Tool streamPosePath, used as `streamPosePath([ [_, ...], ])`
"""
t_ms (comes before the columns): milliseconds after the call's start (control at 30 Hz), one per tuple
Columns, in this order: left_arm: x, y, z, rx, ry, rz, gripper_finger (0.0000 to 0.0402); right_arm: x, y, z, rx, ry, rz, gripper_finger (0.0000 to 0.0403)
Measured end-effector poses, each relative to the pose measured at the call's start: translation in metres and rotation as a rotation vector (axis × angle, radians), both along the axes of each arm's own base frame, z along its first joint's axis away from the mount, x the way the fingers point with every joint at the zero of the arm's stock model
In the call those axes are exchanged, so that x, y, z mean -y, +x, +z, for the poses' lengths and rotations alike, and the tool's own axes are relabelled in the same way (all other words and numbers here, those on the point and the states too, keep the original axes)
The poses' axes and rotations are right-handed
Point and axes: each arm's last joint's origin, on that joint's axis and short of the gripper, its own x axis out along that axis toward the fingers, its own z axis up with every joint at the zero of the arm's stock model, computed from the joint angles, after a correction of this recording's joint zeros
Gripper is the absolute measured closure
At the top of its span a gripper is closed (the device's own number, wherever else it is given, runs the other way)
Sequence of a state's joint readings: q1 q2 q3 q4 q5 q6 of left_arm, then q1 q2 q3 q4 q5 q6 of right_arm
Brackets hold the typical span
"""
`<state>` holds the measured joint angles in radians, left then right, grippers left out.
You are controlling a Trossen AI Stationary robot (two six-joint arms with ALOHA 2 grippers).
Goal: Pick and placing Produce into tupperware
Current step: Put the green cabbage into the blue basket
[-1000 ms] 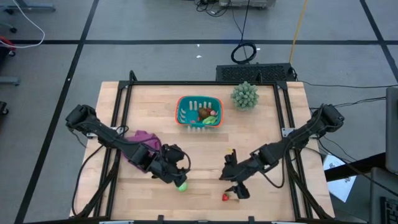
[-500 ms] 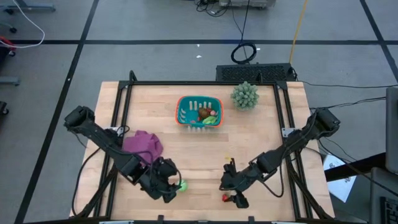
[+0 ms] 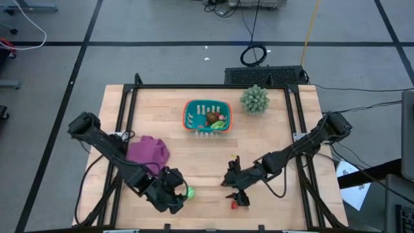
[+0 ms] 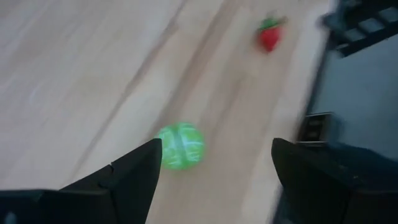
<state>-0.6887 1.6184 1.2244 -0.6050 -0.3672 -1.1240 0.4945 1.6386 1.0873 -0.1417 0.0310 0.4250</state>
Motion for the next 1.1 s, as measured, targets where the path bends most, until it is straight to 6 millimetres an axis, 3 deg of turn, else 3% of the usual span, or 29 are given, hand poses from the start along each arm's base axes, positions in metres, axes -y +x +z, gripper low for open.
streamPosePath([
  [233, -0.001, 0.015, -0.041, -0.181, 0.033, -0.005, 0.0094, 0.033, 0.017, 0.002, 0.072, -0.114, -0.081, 0.0108],
  [433, 0.000, 0.026, -0.065, -0.260, 0.016, -0.028, 0.0094, 0.059, 0.031, 0.008, 0.143, -0.110, -0.149, 0.0108],
  [667, -0.002, 0.028, -0.070, -0.284, 0.028, -0.035, 0.0094, 0.071, 0.033, 0.025, 0.242, -0.119, -0.153, 0.0108],
  [933, 0.001, 0.035, -0.067, -0.213, -0.009, -0.077, 0.0093, 0.072, 0.024, 0.047, 0.312, -0.097, -0.149, 0.0108],
  [1100, 0.000, 0.035, -0.067, -0.219, -0.002, -0.080, 0.0093, 0.073, 0.023, 0.049, 0.316, -0.094, -0.150, 0.0108],
])
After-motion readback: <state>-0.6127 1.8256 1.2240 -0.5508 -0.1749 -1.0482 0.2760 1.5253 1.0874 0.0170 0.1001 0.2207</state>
